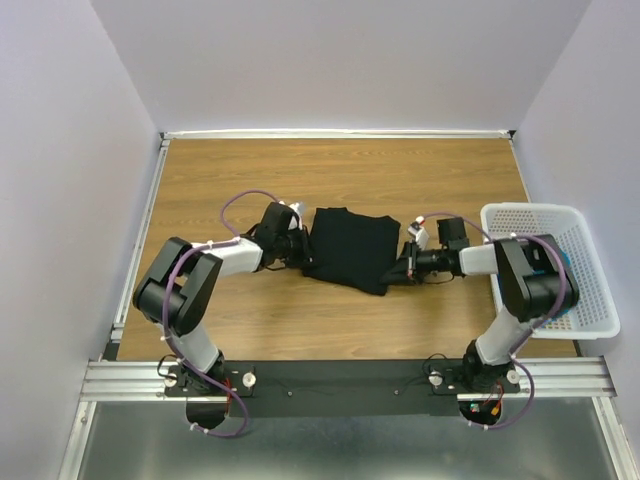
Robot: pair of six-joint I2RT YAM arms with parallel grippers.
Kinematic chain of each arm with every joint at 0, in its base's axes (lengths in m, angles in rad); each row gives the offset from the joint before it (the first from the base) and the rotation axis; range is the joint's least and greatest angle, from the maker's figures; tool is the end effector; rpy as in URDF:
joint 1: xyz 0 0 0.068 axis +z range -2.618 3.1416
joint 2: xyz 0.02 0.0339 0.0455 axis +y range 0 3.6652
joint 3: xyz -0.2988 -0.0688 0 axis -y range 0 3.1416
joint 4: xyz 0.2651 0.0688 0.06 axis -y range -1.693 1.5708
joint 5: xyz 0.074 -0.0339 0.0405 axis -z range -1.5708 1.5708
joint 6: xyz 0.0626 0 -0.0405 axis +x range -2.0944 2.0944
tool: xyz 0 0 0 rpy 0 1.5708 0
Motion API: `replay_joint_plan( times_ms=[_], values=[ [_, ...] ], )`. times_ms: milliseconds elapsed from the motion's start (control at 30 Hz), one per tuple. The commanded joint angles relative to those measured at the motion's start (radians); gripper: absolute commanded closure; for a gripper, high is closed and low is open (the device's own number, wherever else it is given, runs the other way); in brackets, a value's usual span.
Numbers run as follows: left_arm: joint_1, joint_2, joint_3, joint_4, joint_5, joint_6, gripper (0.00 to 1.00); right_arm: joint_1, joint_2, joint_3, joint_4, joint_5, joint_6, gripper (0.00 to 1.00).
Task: Fold and stack the t-shirts
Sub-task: Fold the tshirt
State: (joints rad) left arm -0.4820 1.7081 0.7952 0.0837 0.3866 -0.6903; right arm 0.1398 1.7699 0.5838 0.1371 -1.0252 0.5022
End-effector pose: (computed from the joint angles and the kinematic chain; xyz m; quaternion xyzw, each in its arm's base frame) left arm 0.3077 -0.1876 0.1391 -0.0259 0.9170 -0.3459 0.1972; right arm 0.2770 0.0930 0.0909 0.0273 0.8510 0.5206 0.0638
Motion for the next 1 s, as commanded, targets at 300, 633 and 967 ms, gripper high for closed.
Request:
replay_joint_plan(
  times_ms=[300,633,967],
  values=[
    [0.013,-0.274,0.076,-0.312,-0.235,0.066,0.36,0.243,-0.21,0.327,-0.099,0.122,0.159,0.98],
    [0.066,-0.563,0.036,-0.449,-0.543,0.067,0.21,0.415,0.104,0.352,0.268,0.139,0.331,1.0],
    [0.075,-0.715,-0.062,-0.51,-0.571,0.054,0.21,0.412,0.398,0.321,0.302,0.238,0.286,0.99]
  ],
)
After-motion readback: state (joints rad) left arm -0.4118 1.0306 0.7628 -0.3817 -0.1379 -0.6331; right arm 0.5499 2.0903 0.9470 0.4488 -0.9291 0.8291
